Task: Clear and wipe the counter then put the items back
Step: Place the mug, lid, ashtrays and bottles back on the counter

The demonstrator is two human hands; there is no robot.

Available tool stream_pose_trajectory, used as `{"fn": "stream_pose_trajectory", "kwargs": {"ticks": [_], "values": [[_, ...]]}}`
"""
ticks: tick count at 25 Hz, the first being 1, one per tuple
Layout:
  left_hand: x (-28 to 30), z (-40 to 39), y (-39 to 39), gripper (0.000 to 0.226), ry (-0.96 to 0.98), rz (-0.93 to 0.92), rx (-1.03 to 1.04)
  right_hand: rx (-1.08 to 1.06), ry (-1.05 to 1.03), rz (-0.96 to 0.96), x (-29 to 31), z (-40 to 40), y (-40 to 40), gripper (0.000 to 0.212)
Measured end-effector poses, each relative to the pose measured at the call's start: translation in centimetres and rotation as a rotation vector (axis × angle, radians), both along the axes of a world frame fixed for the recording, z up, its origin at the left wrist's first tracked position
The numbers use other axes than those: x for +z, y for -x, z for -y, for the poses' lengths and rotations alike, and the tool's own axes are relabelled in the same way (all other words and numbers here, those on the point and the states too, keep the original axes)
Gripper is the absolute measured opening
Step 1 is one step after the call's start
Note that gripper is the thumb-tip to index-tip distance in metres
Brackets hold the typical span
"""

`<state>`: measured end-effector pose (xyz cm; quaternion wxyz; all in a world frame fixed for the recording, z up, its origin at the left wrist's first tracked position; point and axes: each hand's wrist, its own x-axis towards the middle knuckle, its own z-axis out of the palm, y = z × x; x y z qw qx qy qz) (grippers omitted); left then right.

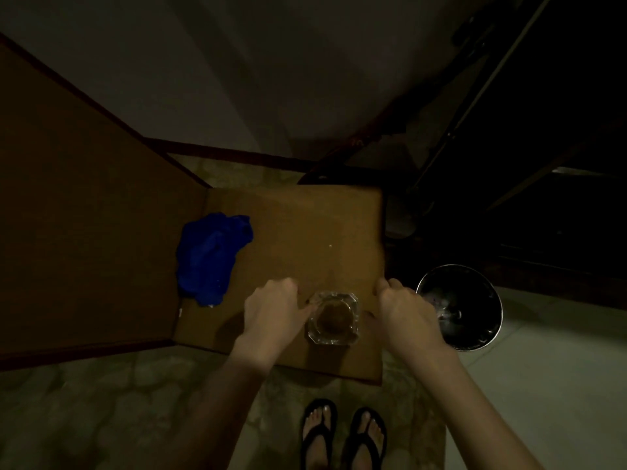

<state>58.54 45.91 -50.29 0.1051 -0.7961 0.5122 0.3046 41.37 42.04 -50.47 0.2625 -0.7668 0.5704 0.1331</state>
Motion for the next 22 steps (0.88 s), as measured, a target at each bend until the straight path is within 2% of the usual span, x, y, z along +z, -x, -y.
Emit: {"fn": "stream_pose_trajectory", "kwargs": {"ticks": [6, 9, 11, 13, 17, 22], "values": [[-11.8, -2.0, 0.4, 0.032, -0.065, -0.184, 0.17, -0.072, -0.134, 0.044, -10.9, -1.4, 0.1, 0.037], [-15.5, -2.3, -0.1, 0.025, -0.041, -0.302, 0.299, -0.11, -0.17, 0.082, -13.9, -1.5, 0.1, 0.037], [-16.5, -2.2, -0.5, 0.018, -0.027, -0.424, 0.376, -0.165, -0.216, 0.155, -14.8, -1.4, -0.2, 0.029], [-16.4, -2.2, -0.8, 0.015, -0.007, -0.508, 0.432, -0.229, -0.259, 0.228, -15.1, -1.6, -0.6, 0.021], [-13.5, -2.9, -0.9, 0.011, -0.016, -0.549, 0.434, -0.284, -0.306, 0.266, -13.1, -2.5, -0.6, 0.019], [-2.6, -2.7, -1.2, 0.015, 0.113, -0.578, 0.386, -0.288, -0.298, 0.371, -3.4, -1.9, 0.2, 0.019]]}}
